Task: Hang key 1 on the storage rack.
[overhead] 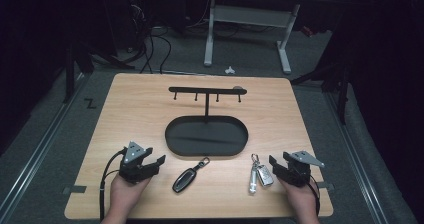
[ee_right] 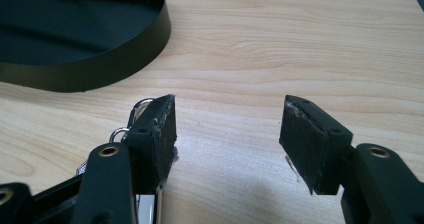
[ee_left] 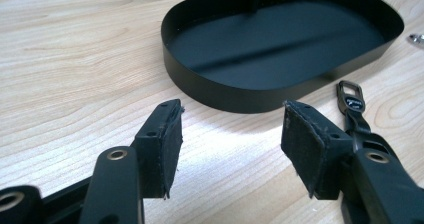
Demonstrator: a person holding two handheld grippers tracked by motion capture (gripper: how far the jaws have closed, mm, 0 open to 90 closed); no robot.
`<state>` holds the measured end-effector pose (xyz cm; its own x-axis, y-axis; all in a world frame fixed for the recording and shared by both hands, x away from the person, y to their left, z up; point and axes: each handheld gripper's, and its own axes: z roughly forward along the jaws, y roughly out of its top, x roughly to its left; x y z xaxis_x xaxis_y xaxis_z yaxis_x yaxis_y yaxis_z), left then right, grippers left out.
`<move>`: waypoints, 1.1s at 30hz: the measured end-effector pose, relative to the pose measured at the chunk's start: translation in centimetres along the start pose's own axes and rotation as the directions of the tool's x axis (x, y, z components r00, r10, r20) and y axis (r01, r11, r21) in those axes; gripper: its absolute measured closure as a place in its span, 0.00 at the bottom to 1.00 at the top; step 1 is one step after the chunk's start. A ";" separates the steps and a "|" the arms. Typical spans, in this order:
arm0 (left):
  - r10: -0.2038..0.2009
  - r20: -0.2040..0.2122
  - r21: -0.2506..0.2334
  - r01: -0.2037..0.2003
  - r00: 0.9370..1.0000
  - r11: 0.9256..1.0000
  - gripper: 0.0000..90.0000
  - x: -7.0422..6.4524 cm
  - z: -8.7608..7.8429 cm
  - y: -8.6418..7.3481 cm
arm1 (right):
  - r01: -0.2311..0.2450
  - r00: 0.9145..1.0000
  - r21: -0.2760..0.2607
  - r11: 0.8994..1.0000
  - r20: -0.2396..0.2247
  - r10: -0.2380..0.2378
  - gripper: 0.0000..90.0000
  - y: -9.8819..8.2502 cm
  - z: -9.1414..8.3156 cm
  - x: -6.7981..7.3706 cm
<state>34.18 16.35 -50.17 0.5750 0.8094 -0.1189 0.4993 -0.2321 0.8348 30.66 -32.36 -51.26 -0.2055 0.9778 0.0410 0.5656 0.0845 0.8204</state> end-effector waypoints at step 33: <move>0.163 0.045 0.100 -0.167 0.986 0.981 0.90 -2.6 -1.3 -2.4 | 0.017 1.000 0.021 1.000 -0.014 -0.016 0.44 -0.3 0.2 0.6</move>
<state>30.63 15.49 -51.21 0.6777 0.7353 -0.0051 0.4584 -0.4170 0.7848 30.56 -31.78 -51.62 -0.2258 0.9735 0.0356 0.5786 0.1047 0.8089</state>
